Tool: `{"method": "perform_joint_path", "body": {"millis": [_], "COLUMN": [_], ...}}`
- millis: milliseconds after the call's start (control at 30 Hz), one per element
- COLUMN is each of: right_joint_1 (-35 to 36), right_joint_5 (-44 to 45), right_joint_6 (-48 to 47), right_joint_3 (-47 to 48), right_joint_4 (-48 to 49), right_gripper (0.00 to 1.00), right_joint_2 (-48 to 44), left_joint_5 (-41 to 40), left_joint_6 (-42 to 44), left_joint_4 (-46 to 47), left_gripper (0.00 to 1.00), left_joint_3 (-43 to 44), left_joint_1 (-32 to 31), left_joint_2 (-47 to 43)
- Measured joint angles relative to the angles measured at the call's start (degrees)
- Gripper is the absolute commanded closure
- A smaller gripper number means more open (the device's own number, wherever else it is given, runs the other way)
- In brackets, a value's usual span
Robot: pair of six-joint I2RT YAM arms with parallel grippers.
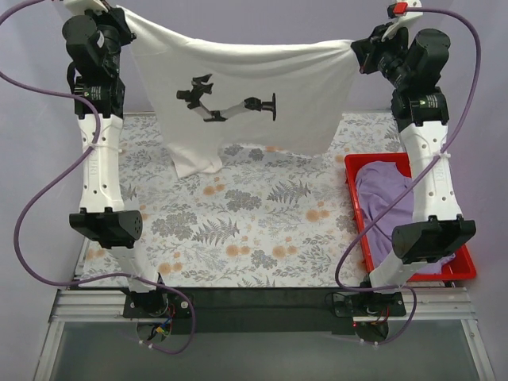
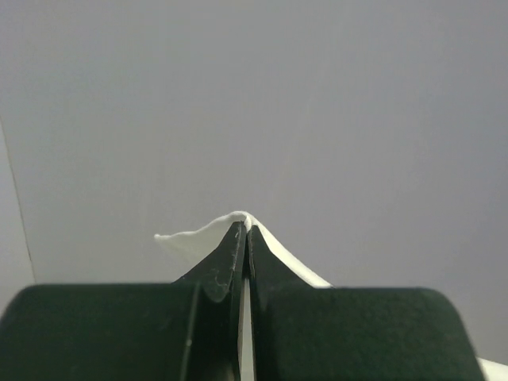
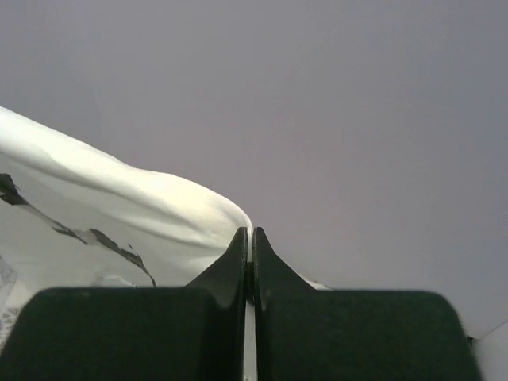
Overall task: Fold and stack the t-shirts
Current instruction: Flatten the tshirt out
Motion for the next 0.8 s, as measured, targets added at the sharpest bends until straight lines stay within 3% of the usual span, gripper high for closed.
{"method": "perform_joint_path", "body": {"millis": [200, 567, 800], "right_joint_1": [-0.02, 0.00, 0.81], "right_joint_5": [0.20, -0.66, -1.01], "right_joint_6": [-0.55, -3.80, -5.31], "right_joint_3": [-1.55, -14.43, -15.56], "right_joint_4": [2.23, 4.72, 5.88], "right_gripper": [0.99, 0.99, 0.99], "right_joint_2": [-5.35, -28.24, -33.09], "left_joint_5": [0.17, -0.44, -0.72], "left_joint_6": [-0.33, 2.08, 4.87], "left_joint_4": [2.40, 2.25, 4.85], "left_gripper": [1.00, 1.00, 1.00], "left_joint_3": [0.20, -10.69, -10.67], "left_joint_1": [0.00, 0.00, 0.00], "left_joint_2": [-4.57, -28.33, -35.39]}}
